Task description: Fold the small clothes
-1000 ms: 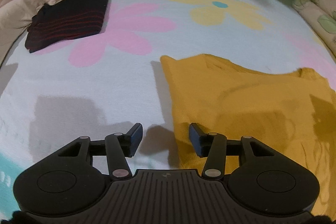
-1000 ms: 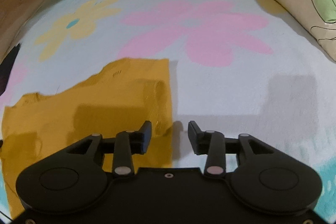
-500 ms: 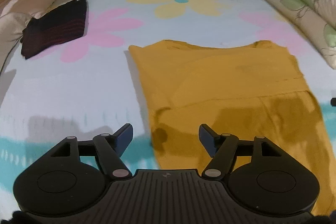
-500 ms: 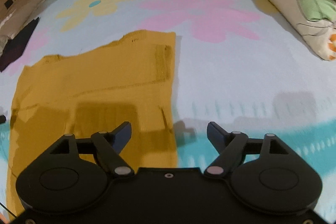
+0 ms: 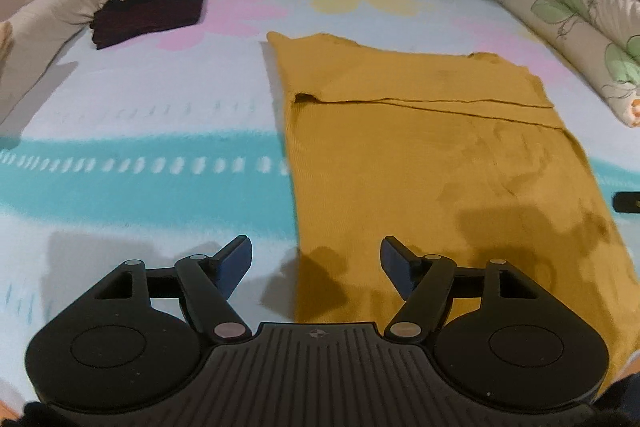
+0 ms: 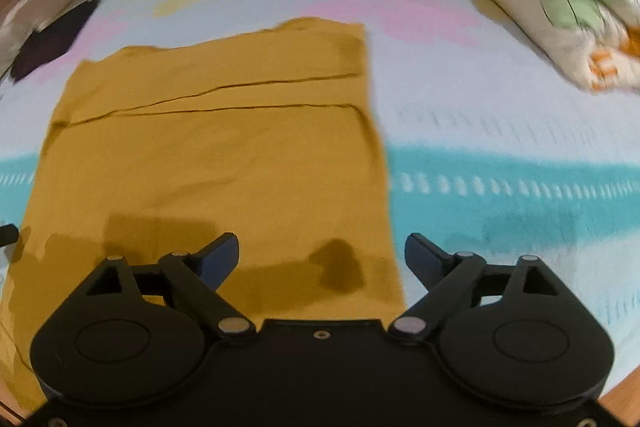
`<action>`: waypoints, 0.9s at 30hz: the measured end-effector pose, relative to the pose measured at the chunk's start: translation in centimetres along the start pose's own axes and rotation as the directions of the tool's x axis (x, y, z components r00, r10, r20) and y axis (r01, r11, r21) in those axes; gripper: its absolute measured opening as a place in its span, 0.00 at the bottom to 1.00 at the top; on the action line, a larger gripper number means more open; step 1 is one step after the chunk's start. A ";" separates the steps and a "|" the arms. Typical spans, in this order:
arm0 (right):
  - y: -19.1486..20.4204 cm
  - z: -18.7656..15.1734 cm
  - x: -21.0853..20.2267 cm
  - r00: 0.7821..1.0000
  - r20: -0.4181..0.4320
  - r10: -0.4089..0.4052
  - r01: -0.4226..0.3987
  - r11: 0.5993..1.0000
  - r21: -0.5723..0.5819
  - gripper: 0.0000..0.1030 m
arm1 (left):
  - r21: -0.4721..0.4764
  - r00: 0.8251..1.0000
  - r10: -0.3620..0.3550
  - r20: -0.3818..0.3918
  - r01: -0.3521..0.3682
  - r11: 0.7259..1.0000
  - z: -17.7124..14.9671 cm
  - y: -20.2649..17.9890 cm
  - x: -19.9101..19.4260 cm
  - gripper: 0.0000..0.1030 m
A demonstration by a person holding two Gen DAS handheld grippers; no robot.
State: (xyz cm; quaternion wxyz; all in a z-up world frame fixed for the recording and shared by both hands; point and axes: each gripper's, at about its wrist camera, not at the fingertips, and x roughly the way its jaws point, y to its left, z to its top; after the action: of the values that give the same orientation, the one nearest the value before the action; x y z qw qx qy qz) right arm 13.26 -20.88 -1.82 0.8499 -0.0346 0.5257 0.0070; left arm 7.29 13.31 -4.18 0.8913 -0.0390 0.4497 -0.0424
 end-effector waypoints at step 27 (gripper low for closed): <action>-2.9 -3.4 -0.2 0.999 -0.033 0.026 -0.026 1.000 -0.014 0.94 | -0.003 0.996 0.046 -0.078 -0.046 0.999 -5.4 -2.2 1.0 0.90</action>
State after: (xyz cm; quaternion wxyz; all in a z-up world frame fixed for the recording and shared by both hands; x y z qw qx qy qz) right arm 10.33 -23.99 -3.02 0.8406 -0.0340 0.5402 0.0212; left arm 3.39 10.83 -7.93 0.8739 -0.0291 0.4848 -0.0222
